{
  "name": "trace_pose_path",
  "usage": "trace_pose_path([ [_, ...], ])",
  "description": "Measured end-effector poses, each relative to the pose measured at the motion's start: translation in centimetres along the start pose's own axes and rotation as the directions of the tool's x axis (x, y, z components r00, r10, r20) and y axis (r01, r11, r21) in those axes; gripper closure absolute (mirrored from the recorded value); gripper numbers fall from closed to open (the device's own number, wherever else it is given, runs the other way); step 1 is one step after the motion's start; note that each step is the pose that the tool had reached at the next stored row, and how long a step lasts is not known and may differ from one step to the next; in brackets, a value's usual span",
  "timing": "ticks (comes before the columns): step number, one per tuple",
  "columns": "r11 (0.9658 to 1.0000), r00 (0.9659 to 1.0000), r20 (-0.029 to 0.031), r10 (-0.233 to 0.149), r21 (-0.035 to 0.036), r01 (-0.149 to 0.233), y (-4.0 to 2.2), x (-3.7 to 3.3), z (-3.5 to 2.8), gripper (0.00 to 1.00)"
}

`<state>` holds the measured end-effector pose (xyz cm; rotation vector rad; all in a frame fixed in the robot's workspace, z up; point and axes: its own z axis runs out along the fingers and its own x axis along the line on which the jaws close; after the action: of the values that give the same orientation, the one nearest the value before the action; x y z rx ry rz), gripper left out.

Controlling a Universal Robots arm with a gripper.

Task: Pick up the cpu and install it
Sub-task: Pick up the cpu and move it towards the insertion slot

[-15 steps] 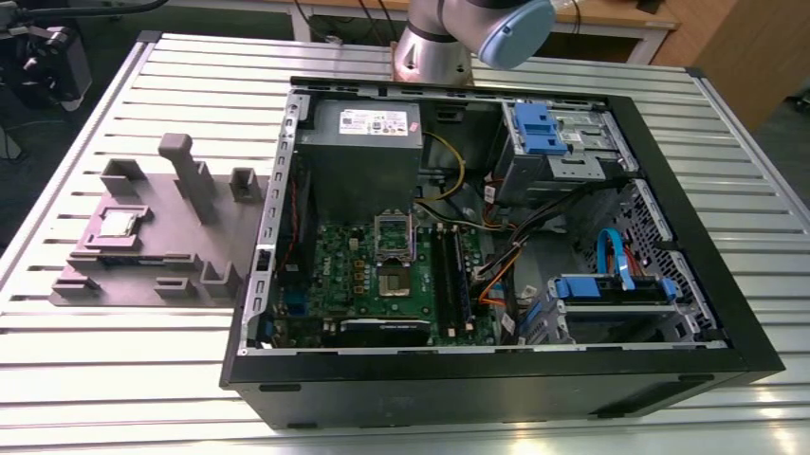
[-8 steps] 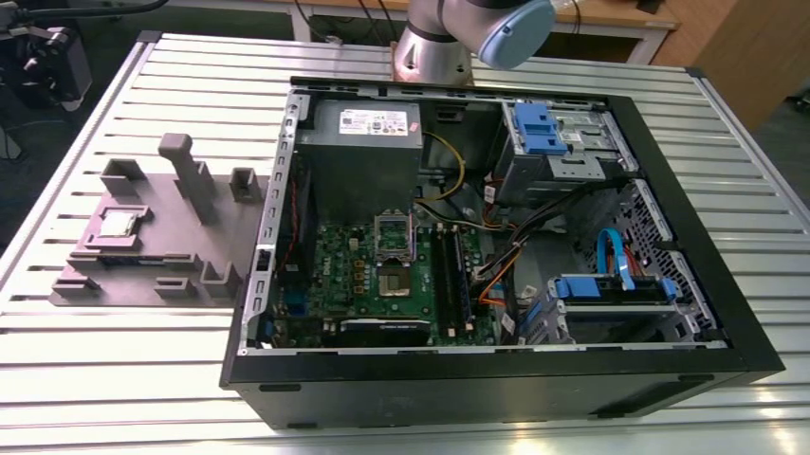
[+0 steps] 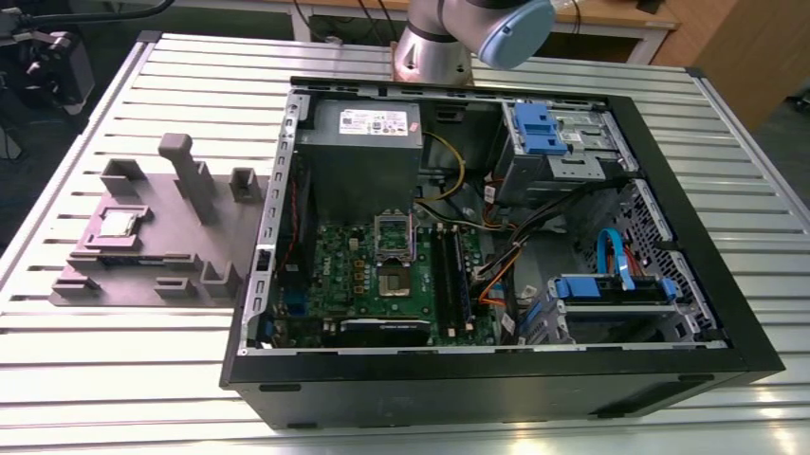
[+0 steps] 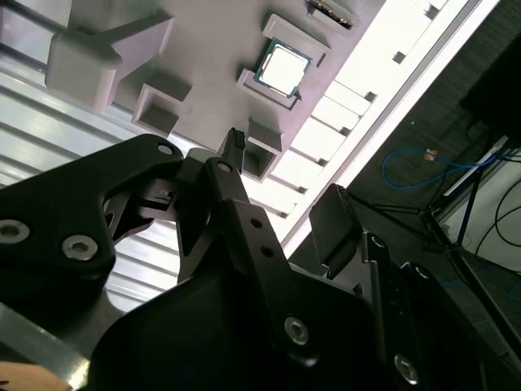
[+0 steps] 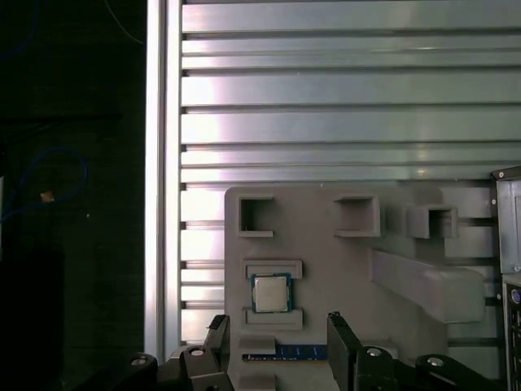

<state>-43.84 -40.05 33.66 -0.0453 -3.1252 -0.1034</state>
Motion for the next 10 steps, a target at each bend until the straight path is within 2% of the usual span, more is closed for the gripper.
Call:
trace_pose_path([
  [10,1.0000,1.0000,0.0001,0.000,0.0000,0.000,-0.01,0.00,0.25,0.41],
])
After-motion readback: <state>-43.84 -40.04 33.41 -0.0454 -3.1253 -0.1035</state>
